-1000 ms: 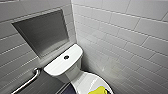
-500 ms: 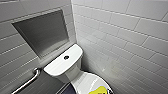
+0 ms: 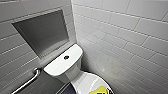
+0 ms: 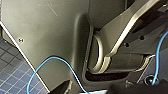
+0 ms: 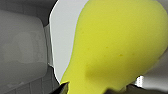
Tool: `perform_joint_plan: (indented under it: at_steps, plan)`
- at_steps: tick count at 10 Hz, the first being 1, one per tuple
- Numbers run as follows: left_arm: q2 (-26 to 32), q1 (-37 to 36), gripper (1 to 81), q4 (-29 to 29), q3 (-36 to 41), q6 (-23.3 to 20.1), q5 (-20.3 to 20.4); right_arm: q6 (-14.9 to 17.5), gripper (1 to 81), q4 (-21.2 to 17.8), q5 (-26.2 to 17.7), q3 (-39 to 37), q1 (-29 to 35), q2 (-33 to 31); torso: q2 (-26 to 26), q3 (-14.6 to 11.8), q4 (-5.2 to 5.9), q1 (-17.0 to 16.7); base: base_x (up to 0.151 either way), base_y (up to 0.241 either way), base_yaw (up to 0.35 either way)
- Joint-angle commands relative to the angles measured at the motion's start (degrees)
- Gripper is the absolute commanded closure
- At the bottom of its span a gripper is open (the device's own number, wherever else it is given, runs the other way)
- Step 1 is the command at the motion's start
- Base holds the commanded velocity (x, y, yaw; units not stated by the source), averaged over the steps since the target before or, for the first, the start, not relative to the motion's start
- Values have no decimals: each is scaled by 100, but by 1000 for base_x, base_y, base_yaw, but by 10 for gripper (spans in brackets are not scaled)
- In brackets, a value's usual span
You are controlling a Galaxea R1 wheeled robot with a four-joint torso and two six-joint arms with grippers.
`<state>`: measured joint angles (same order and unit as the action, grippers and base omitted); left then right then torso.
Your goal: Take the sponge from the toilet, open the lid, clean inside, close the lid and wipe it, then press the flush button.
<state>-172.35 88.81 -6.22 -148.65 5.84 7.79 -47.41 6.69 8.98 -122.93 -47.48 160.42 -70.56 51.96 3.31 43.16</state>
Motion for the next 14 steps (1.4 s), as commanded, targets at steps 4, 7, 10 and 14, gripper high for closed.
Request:
perform_joint_plan:
  at_steps: [4,7,10,14]
  plan:
    - [16,168,10,42,29,-13,-427,-40,10,113,-107,-828,682,555,0,0,0,0,0,0,0]
    - [16,203,10,50,29,-13,-427,-32,10,122,-107,-1311,551,775,0,0,0,0,0,0,0]
    - [7,264,10,42,29,-13,-427,-32,10,130,-11,-1811,392,1047,0,0,0,0,0,0,0]
    - [25,309,10,68,29,-13,-419,47,10,131,24,-1777,542,1083,0,0,0,0,0,0,0]
